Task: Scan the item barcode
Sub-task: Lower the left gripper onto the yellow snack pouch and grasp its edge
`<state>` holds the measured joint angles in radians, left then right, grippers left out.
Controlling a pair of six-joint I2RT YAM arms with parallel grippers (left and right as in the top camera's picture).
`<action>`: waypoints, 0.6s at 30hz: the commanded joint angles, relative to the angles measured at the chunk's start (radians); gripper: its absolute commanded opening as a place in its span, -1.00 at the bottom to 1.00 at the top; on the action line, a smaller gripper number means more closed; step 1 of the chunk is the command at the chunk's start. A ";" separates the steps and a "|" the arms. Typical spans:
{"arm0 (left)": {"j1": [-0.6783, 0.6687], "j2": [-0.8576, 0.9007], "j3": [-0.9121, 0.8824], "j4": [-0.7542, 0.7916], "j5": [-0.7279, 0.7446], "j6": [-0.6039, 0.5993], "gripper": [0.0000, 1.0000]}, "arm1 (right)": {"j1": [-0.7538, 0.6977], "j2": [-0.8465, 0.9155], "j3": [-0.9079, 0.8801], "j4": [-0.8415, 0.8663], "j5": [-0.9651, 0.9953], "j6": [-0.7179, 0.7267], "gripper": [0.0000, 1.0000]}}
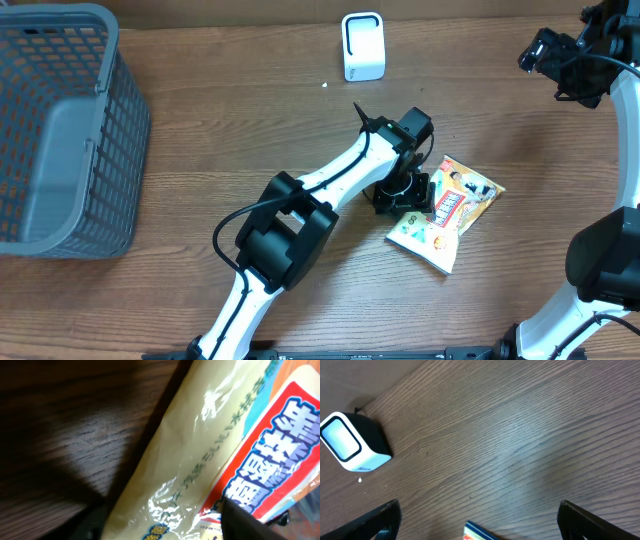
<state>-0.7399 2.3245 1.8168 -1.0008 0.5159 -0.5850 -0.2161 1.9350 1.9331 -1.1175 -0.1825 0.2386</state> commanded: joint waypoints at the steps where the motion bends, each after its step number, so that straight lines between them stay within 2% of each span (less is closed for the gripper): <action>1: -0.007 0.016 -0.015 0.011 -0.031 0.001 0.02 | -0.002 -0.001 -0.004 0.006 0.006 -0.004 1.00; 3: -0.007 0.025 -0.015 0.011 -0.031 0.001 -0.17 | -0.002 -0.001 -0.004 0.006 0.007 -0.004 1.00; 5: -0.007 0.037 -0.015 0.009 -0.029 0.001 -0.55 | -0.002 -0.001 -0.004 0.006 0.006 -0.004 1.00; 6: -0.007 0.039 -0.015 0.006 -0.026 0.000 -0.81 | -0.002 -0.001 -0.004 0.006 0.007 -0.004 1.00; 7: -0.007 0.043 -0.015 0.006 -0.026 -0.006 -0.92 | -0.002 -0.001 -0.004 0.006 0.007 -0.004 1.00; 14: 0.005 0.040 -0.011 -0.014 -0.031 -0.014 -0.92 | -0.002 -0.001 -0.004 0.006 0.006 -0.004 1.00; 18: 0.021 0.021 0.021 -0.082 -0.112 -0.014 -0.92 | -0.002 -0.001 -0.004 0.006 0.006 -0.004 1.00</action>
<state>-0.7353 2.3390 1.8145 -1.0454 0.4839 -0.5941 -0.2161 1.9350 1.9331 -1.1172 -0.1829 0.2382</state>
